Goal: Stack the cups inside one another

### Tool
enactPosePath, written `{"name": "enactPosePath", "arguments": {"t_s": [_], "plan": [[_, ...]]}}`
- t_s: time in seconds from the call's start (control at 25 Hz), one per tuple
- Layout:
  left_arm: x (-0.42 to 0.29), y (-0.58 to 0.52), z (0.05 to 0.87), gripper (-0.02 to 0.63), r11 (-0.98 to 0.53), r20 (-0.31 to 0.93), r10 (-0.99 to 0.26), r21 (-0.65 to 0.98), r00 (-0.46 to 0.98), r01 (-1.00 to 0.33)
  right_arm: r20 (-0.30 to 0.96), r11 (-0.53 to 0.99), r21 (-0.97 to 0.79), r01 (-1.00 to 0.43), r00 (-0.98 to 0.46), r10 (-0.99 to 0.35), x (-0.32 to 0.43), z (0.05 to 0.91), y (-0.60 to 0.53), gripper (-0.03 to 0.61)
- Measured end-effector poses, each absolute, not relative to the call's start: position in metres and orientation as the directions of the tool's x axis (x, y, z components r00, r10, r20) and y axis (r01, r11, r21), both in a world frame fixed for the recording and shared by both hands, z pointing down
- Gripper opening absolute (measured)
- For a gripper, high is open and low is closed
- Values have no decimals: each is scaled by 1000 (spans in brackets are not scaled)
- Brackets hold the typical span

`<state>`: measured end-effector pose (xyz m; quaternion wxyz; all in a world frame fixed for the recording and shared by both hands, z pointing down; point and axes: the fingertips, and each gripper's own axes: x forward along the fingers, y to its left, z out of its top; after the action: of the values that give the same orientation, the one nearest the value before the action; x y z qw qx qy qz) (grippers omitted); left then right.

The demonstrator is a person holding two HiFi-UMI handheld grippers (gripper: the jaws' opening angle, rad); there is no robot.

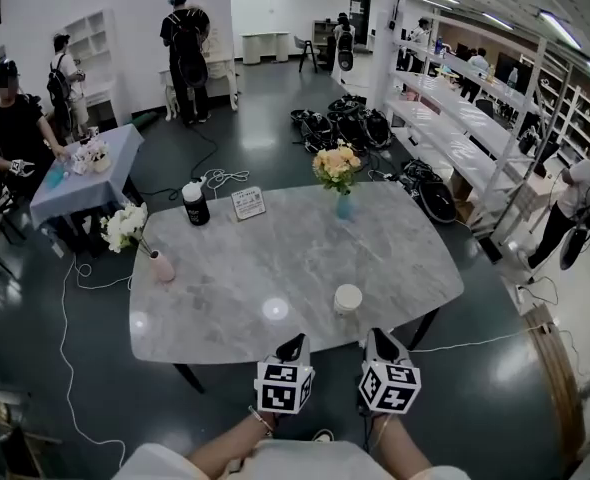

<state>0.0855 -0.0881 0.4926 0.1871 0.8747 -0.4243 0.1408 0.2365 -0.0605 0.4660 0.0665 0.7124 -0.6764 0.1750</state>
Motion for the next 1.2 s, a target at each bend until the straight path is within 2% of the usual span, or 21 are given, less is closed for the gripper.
{"name": "enactPosePath", "arguments": {"t_s": [0.72, 1.2], "plan": [[98, -68, 494, -3, -570, 420, -682, 209, 599, -795, 374, -98, -120, -988, 46, -926, 248, 471, -37, 6], [80, -81, 494, -3, -545, 415, -702, 209, 579, -812, 367, -76, -119, -990, 27, -930, 233, 469, -51, 6]]}}
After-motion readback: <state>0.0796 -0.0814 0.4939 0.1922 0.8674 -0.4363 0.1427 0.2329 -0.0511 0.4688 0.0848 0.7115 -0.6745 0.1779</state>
